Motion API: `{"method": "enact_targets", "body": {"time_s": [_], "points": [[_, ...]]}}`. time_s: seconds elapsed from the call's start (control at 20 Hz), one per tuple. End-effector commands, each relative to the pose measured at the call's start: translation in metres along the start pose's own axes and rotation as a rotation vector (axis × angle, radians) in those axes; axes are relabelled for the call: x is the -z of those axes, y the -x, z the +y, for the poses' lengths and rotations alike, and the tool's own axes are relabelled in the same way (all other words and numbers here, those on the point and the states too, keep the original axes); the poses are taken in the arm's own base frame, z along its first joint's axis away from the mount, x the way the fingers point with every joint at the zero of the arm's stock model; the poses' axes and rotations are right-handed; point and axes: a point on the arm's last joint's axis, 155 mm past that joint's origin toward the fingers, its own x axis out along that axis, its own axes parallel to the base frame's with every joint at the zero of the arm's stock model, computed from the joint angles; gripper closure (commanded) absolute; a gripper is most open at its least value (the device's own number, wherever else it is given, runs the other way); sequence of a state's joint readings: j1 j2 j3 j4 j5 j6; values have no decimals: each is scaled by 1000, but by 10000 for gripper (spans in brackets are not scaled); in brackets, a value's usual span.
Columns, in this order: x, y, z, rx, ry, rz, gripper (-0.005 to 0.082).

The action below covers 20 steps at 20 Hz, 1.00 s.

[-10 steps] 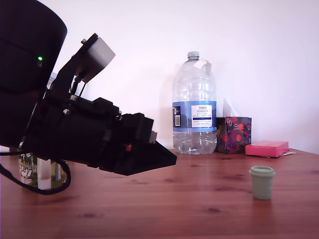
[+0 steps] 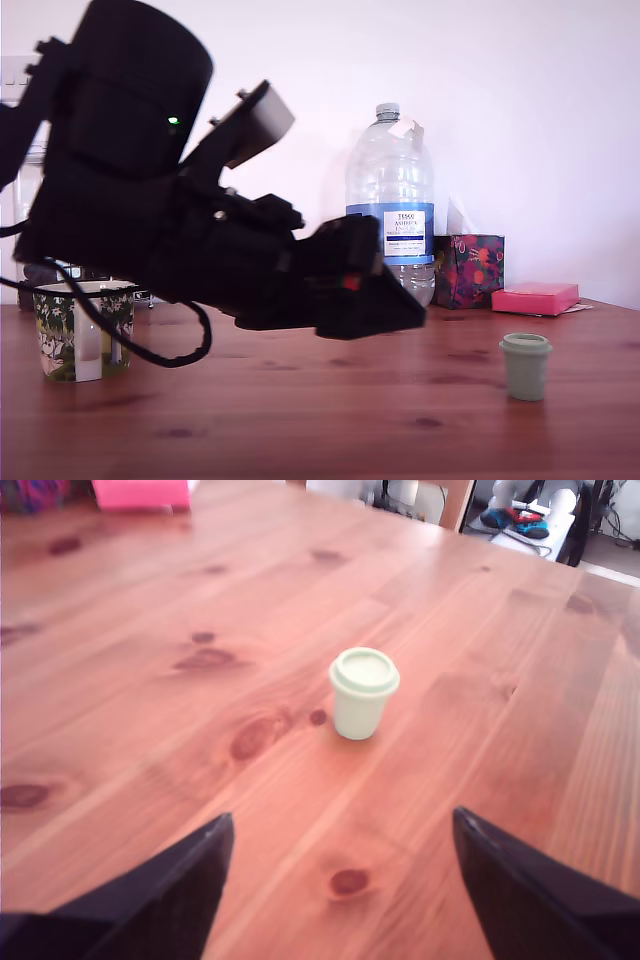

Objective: Pick up the coffee capsules from the table one by one and drop them inside the nearest coffee cup

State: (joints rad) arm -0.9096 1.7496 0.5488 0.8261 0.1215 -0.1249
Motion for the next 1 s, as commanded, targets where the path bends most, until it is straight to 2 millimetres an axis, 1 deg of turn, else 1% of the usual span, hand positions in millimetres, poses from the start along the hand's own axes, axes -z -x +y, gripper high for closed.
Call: {"method": "enact_targets", "body": {"time_s": [0.0, 0.2, 0.5, 0.65, 0.9, 0.95], "points": [[6, -8, -4, 7, 6, 30, 57], [9, -29, -6, -1, 3, 72, 57], [8, -62, -7, -17, 0, 125, 57], [12, -77, -10, -12, -2, 161, 57], [10, -93, -13, -12, 6, 193, 57], [13, -97, -14, -11, 5, 201, 57]]}}
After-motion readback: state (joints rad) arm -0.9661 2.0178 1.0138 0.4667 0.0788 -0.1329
